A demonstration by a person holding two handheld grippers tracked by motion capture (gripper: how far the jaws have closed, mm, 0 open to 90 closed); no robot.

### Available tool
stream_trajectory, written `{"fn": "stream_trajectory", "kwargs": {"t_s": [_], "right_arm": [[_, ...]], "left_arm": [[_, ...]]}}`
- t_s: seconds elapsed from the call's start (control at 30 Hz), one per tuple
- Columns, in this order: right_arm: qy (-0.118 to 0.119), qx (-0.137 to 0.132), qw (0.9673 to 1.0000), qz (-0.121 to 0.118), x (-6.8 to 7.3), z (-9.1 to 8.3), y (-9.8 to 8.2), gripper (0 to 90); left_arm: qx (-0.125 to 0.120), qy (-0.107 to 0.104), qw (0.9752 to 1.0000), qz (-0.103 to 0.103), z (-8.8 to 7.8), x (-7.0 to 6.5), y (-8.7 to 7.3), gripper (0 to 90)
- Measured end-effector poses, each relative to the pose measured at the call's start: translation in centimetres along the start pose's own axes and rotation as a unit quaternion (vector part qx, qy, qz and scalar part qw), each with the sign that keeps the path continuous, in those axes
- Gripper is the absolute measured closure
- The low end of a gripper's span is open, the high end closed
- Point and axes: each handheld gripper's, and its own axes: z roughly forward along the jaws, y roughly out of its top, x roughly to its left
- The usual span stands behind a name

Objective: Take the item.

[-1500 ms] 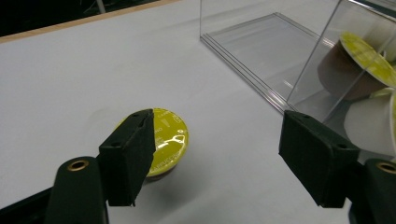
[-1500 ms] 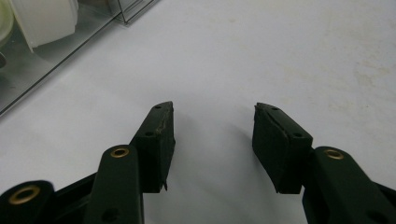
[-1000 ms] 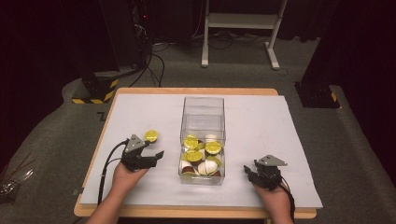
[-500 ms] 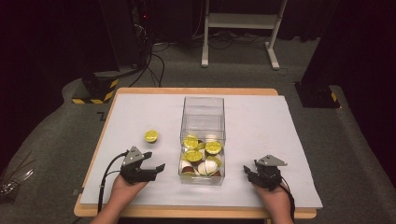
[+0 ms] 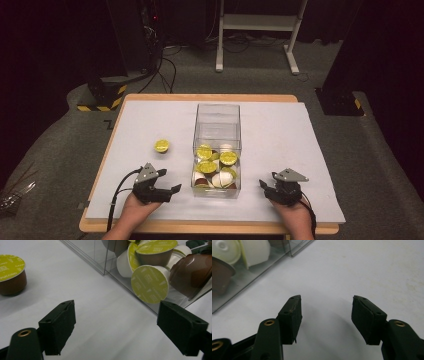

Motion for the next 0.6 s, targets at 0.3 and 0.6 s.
{"fn": "stream_trajectory", "kwargs": {"t_s": [0.3, 0.6], "right_arm": [[0.026, -0.019, 0.9994, -0.012, 1.9, -1.1, 0.2, 38.4], [0.05, -0.017, 0.9985, -0.015, 2.8, -1.5, -0.1, 34.6]], "left_arm": [[0.006, -0.001, 0.9999, 0.014, 0.4, -0.7, -0.6, 13.8], [0.004, -0.014, 0.9995, 0.029, 0.9, -1.5, -0.5, 13.6]]}}
